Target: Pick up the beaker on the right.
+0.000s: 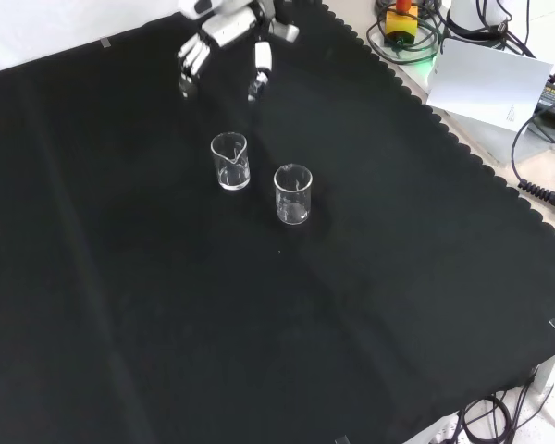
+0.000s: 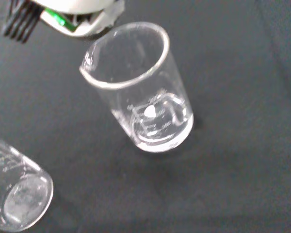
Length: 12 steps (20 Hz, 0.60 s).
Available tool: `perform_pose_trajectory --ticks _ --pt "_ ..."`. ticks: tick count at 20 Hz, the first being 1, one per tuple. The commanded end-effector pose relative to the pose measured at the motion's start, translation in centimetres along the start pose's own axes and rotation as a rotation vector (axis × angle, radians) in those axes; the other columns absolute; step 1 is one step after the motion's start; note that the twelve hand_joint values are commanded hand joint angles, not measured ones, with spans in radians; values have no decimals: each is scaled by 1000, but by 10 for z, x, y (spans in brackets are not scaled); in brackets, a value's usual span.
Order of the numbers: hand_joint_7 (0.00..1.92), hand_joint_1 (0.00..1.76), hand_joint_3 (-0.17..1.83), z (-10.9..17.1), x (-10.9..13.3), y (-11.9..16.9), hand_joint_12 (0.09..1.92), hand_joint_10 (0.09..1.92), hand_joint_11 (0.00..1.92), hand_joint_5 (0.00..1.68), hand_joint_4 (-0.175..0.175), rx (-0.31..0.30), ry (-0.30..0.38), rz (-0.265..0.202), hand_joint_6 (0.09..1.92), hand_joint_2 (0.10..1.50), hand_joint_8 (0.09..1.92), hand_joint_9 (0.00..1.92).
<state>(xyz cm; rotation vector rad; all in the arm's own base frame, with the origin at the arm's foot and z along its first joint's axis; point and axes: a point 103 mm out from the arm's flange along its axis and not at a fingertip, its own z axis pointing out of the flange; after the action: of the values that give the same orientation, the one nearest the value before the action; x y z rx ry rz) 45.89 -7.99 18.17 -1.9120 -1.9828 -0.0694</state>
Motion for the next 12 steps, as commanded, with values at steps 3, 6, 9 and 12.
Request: perform_pose_trajectory --ticks 3,6,9,12 --pt "239 899 671 33 -7 25 1399 678 110 479 -65 30 89 -81 87 543 704 438" --pt "238 889 671 37 -12 28 1398 675 106 484 -65 18 113 -98 87 531 704 430" --pt "229 885 671 42 -17 32 1396 670 90 475 -65 26 152 -126 87 523 702 413" --pt "223 881 674 49 -18 35 1404 675 62 468 -66 43 159 -147 87 513 709 401"
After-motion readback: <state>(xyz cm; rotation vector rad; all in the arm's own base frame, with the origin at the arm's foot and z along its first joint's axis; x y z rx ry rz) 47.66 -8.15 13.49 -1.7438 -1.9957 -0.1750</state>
